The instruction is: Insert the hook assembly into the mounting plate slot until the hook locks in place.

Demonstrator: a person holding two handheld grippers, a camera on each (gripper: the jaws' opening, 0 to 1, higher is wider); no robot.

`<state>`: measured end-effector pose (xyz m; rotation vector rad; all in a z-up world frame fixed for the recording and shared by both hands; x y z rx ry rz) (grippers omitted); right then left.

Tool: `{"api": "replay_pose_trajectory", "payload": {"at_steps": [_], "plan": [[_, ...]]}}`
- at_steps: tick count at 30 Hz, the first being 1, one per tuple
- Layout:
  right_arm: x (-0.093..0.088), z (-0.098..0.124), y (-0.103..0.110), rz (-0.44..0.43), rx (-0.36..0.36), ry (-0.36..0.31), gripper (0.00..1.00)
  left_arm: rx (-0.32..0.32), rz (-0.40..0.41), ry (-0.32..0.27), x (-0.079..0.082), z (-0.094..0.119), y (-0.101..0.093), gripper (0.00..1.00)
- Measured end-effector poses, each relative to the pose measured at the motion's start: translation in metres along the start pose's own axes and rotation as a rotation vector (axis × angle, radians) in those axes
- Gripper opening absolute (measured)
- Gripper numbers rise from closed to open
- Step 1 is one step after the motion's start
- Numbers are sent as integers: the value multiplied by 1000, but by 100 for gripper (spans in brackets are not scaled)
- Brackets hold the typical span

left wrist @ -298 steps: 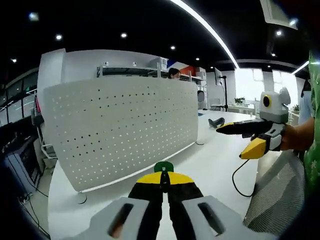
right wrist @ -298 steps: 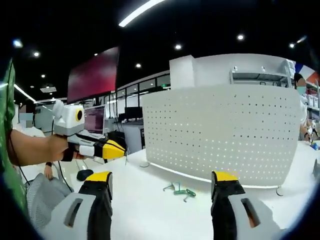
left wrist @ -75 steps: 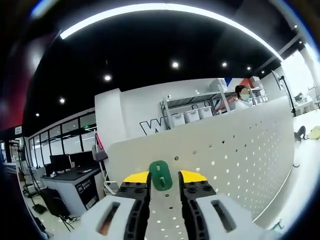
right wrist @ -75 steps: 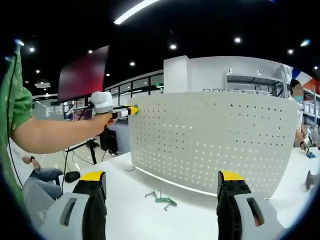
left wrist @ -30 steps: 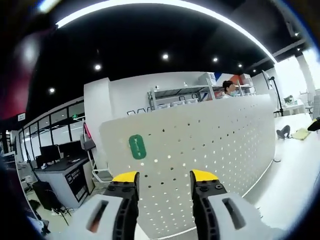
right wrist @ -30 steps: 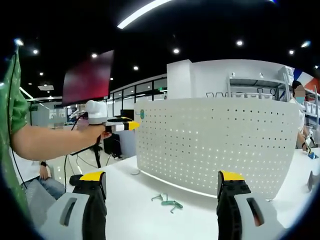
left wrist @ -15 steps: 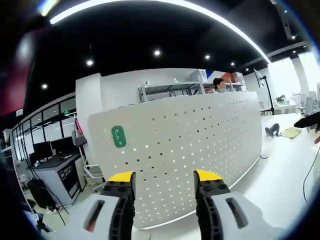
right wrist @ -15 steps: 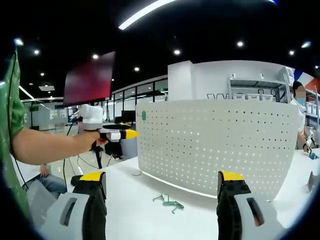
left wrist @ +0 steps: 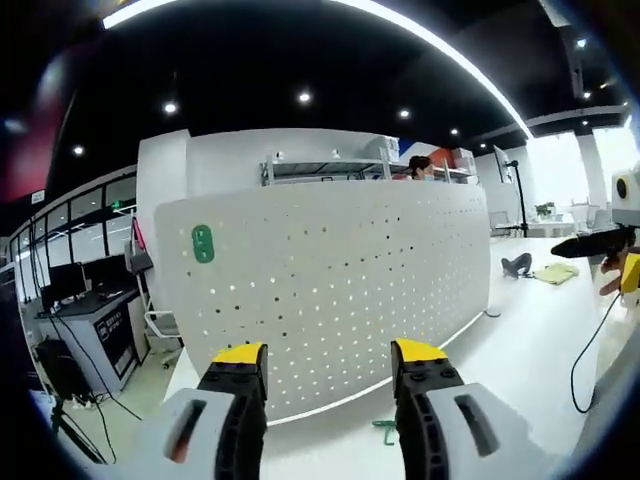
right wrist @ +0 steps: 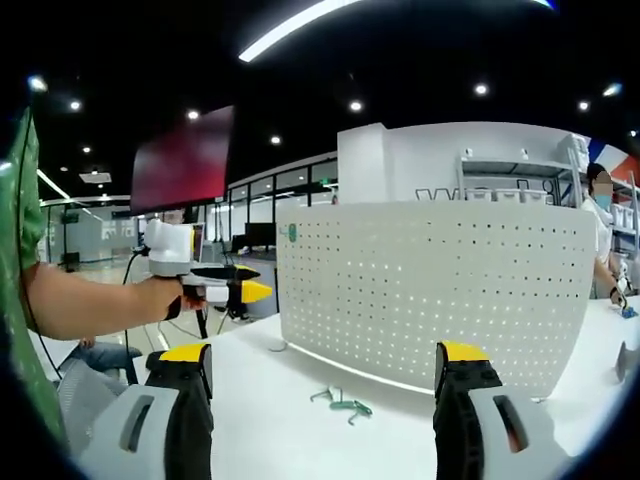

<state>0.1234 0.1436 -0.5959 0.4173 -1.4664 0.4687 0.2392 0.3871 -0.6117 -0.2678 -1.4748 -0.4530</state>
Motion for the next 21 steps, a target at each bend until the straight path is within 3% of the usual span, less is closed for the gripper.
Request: {"api": "replay_pose_trajectory", "payload": {"at_steps": [21], "plan": [[0, 9, 6, 3, 10, -2, 94, -123, 7, 136, -55, 23, -50, 49]]}}
Point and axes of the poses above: the point that each gripper's makers call its tool centre point, and the gripper's own axes: z roughly backward along the fingers, y roughly to its left, x roughly out of its top, the point moved 4 cm from there along z, roughly backward along the fingers, and after that the axes turned 2 degrees about -x, right-handed, at the moved point
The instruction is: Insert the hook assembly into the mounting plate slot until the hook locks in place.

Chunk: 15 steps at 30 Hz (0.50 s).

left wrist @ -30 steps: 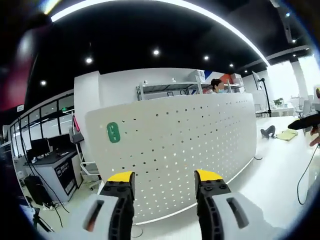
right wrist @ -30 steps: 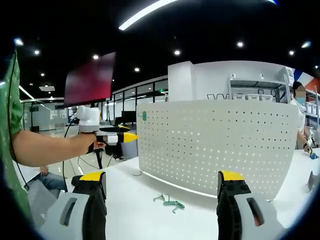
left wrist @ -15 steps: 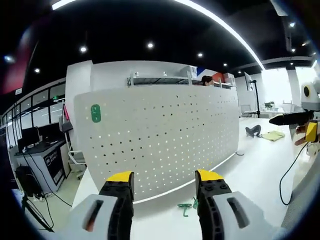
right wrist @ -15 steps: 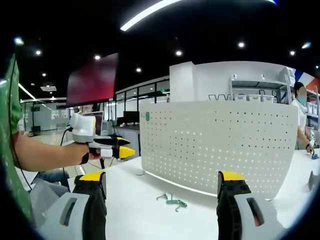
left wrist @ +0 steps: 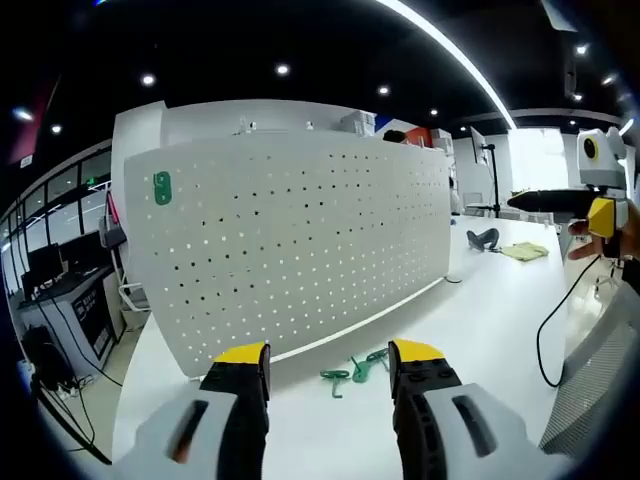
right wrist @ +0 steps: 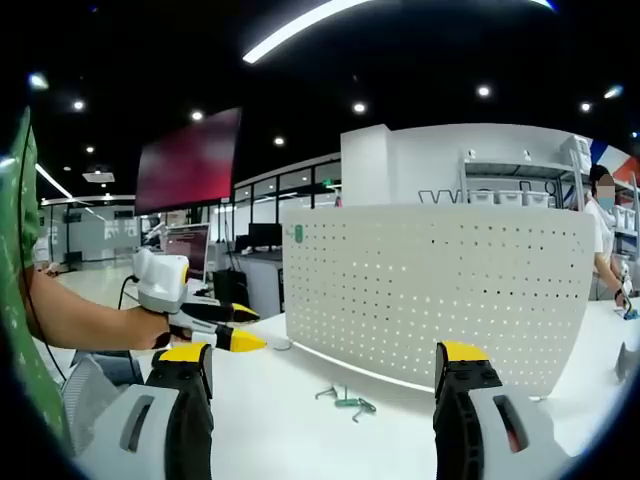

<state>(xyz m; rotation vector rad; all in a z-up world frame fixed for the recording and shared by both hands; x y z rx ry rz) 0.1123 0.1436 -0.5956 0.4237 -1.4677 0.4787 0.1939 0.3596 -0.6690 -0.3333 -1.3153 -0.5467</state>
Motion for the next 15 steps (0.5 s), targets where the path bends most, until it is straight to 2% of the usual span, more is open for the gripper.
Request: {"api": "replay_pose_trajectory", "payload": {"at_steps": [8, 15], "plan": [[-3, 0, -2, 2, -11, 12, 94, -37, -10, 39, -13, -9, -2, 47], [-5, -4, -5, 1, -18, 22, 94, -74, -45, 60, -18, -27, 4, 42]]}}
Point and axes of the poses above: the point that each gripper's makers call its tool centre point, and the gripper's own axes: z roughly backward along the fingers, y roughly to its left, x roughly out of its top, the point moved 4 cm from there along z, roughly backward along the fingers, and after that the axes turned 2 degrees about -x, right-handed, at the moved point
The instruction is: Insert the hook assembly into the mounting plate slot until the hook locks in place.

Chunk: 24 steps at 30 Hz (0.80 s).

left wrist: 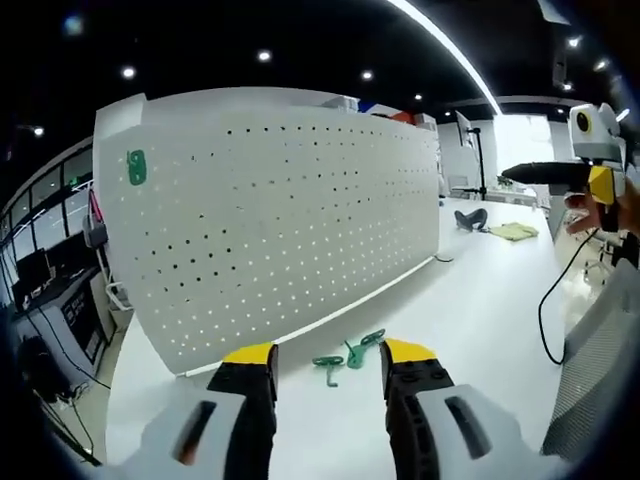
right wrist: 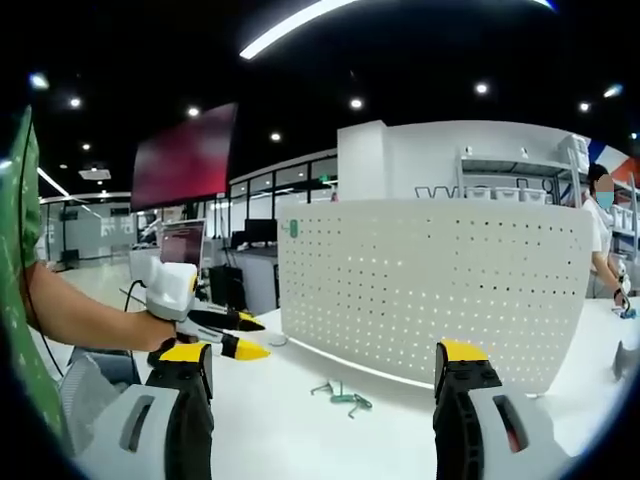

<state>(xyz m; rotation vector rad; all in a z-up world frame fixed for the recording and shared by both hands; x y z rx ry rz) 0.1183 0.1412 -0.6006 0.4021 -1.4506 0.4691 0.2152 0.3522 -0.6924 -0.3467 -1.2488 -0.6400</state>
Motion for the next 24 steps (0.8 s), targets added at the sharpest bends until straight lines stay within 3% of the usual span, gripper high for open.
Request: {"api": "replay_pose_trajectory", "payload": {"at_steps": [11, 24], "plan": [[-6, -5, -6, -6, -17, 23, 94, -68, -88, 58, -10, -37, 11, 30], [-17, -10, -15, -10, -45, 59, 94, -126, -177, 161, -39, -80, 25, 24]]}}
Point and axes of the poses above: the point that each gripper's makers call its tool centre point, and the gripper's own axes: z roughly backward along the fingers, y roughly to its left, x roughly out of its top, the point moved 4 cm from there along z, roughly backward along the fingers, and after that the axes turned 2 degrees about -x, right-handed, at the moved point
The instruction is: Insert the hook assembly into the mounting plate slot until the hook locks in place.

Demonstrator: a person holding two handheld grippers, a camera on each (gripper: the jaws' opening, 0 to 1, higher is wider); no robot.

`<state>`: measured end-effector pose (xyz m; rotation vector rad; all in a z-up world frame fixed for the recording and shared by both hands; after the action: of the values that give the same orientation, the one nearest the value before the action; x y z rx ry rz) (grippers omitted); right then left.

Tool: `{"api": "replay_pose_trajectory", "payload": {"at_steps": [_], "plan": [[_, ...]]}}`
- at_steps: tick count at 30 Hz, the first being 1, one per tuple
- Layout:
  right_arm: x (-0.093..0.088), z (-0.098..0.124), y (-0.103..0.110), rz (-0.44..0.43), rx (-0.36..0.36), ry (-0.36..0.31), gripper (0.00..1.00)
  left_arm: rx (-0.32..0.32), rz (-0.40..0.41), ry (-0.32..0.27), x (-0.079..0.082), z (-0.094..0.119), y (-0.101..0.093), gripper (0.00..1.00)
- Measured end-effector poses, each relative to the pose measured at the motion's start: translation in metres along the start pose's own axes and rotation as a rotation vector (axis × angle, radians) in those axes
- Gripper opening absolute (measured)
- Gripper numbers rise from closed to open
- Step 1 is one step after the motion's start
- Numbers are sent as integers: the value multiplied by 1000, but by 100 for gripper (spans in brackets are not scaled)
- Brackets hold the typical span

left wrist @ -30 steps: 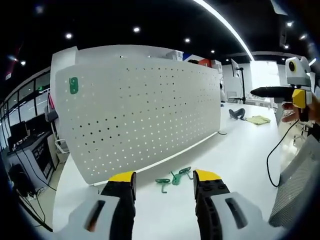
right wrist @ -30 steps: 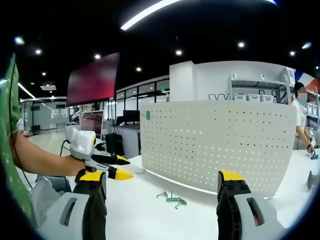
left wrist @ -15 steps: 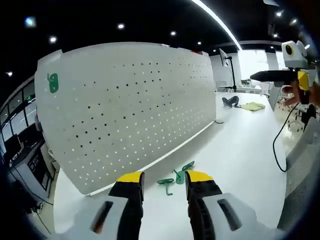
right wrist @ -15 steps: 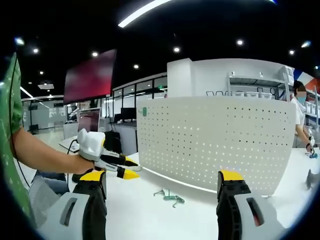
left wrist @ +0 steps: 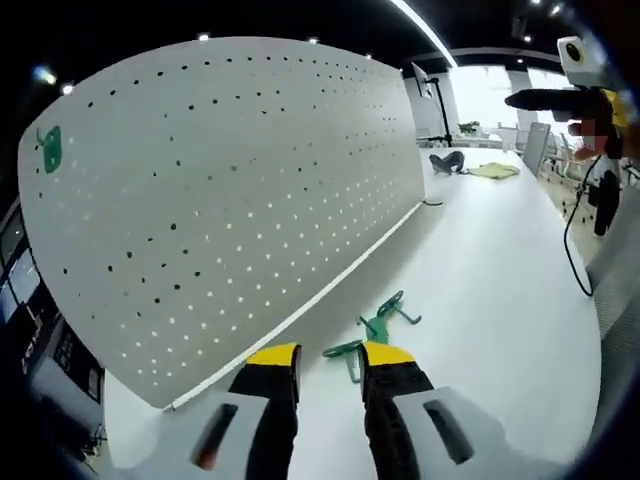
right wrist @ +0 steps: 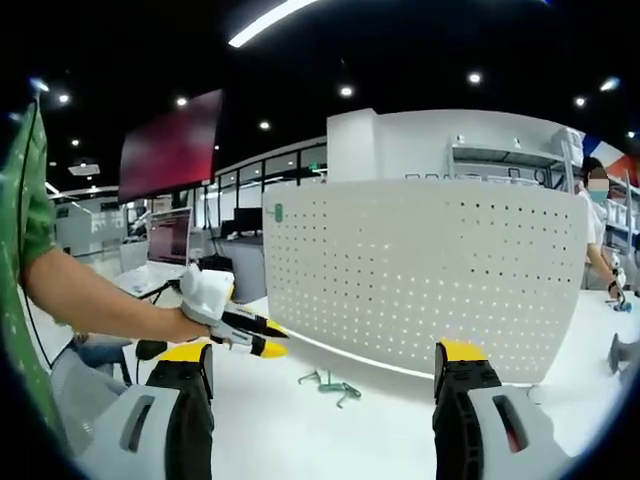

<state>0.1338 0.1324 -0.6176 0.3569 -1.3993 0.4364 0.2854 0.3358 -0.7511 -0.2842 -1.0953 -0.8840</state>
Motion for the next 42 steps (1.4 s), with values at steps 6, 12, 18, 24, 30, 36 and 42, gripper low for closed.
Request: {"api": "replay_pose_trajectory", "payload": {"at_steps": [6, 12, 18, 24, 30, 36, 42], "plan": [[-6, -6, -2, -6, -3, 16, 93, -30, -43, 54, -12, -21, 4, 24], [-12, -12, -7, -12, -7, 35, 93, -58, -66, 80, -19, -37, 8, 23], [-17, -18, -10, -16, -8, 53, 93, -88, -78, 92, -27, -49, 11, 21], [-24, -24, -10, -21, -3, 74, 93, -127, -96, 101, -33, -58, 10, 18], [-32, -29, -5, -29, 11, 104, 93, -136, -101, 97, -35, -63, 14, 18], [-40, -31, -3, -39, 17, 129, 93, -162, -120, 96, -36, -68, 11, 17], [-44, -33, 0, -45, 26, 144, 93, -179, -131, 90, -37, -71, 9, 15]]}}
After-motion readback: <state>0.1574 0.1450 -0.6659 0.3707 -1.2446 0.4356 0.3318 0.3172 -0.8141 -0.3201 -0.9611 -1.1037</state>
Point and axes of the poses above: the point that each gripper's makers call its tool centre point, and the gripper's own axes: z roughly backward along the fingers, y roughly to its left, x roughly out of its top, the point moved 4 cm from there along z, roughly backward along the fingers, and after that the axes turned 2 degrees about -x, right-handed, at the moved point
